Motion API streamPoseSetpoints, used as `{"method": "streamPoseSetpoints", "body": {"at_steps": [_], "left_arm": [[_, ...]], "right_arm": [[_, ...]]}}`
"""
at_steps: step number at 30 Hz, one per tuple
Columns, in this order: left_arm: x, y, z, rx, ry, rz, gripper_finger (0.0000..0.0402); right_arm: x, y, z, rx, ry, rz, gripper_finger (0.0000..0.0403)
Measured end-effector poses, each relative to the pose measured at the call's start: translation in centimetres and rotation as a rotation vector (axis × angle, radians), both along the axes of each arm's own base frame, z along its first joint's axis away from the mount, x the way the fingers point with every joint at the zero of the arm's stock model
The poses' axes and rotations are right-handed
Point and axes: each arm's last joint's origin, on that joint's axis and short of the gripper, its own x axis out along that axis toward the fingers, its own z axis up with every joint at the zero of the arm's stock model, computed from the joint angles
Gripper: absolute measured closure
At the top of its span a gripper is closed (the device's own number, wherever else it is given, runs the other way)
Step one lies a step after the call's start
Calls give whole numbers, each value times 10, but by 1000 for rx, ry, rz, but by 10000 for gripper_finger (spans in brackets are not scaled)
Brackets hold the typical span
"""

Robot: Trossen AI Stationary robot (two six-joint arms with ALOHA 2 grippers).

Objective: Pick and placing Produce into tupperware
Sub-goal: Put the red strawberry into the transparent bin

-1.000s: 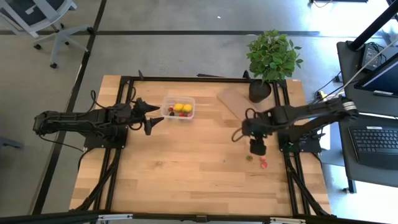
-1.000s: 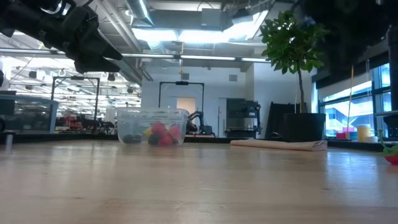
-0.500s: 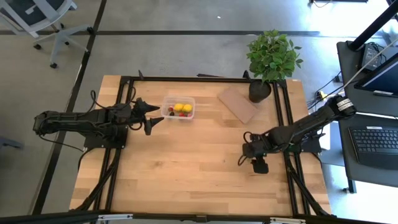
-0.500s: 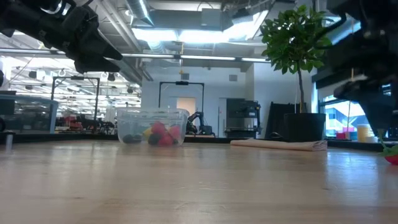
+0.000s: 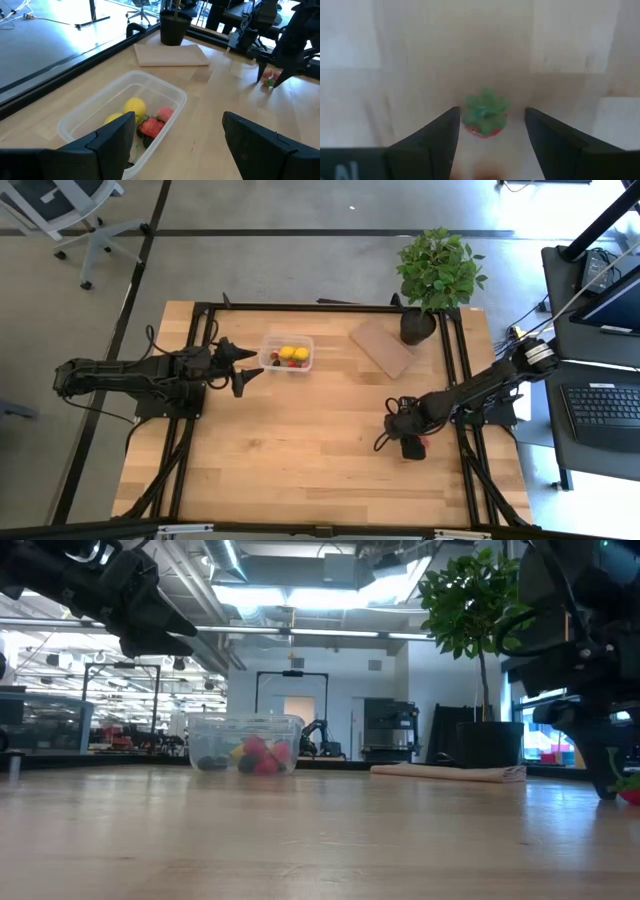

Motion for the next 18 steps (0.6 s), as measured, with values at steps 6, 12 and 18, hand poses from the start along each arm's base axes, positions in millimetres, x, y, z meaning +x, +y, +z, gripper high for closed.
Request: {"method": "streamPoseSetpoints", "body": {"at_steps": [6,12,18], "left_arm": [[0,0,0,0,0,0,111],[0,0,0,0,0,0,111],[0,0,0,0,0,0,111]], "right_arm": [[2,0,-5,-15,18,-4,200],[1,0,-5,-21,20,-6,275],[4,1,-2,-13,22,-8,293]]}}
